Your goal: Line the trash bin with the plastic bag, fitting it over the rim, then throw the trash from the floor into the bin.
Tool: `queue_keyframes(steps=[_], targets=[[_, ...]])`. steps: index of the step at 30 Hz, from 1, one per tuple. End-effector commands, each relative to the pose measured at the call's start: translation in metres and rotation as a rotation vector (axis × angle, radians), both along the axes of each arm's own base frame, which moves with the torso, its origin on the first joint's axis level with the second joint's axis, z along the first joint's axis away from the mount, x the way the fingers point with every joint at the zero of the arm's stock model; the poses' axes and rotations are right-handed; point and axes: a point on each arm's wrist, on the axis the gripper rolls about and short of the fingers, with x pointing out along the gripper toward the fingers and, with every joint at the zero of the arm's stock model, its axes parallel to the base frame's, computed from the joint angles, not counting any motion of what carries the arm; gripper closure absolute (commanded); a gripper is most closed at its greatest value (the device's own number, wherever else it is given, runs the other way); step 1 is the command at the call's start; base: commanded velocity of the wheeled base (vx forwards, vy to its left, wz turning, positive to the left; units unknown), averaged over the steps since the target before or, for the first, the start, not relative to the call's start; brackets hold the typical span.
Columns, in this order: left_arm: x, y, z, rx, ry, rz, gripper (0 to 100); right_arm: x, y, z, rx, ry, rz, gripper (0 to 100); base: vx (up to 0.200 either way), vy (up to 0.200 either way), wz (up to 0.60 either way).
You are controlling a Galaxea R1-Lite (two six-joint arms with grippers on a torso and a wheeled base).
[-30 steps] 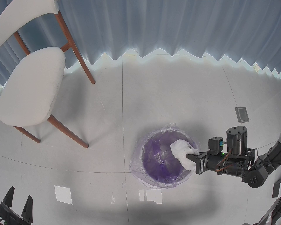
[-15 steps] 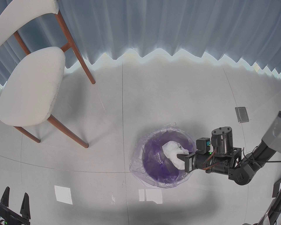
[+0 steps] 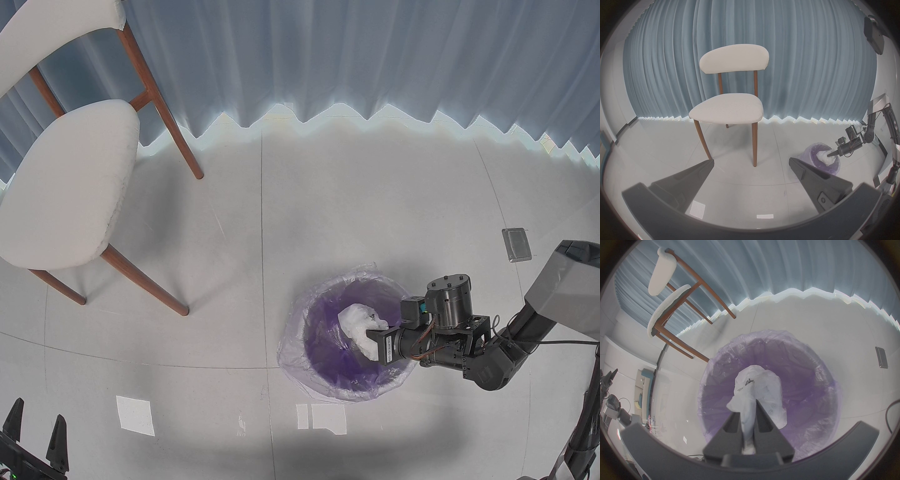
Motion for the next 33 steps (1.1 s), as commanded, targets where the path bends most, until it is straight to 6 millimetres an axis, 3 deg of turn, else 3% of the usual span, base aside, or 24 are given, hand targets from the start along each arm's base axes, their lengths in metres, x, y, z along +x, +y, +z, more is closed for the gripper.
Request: queue_keyframes(steps=[1, 23, 24, 33], targets=[[0.000, 0.000, -0.005, 0.002, 0.004, 0.000, 0, 0.007, 0.004, -0.012, -0.009, 0.018, 0.000, 100, 0.000, 0.000, 0.00], [0.000, 0.000, -0.005, 0.016, 0.005, -0.006, 0, 0.024, 0.015, -0.033, -0.028, 0.031, -0.020, 100, 0.000, 0.000, 0.00], [0.000, 0.000, -0.005, 0.016, 0.005, -0.006, 0, 0.024, 0.015, -0.033, -0.028, 0.031, -0.020, 0, 0.000, 0.000, 0.00], [0.000, 0.000, -0.005, 0.016, 0.005, -0.007, 0, 0.024, 0.014, -0.031, -0.019, 0.032, -0.036, 0, 0.000, 0.000, 0.00]])
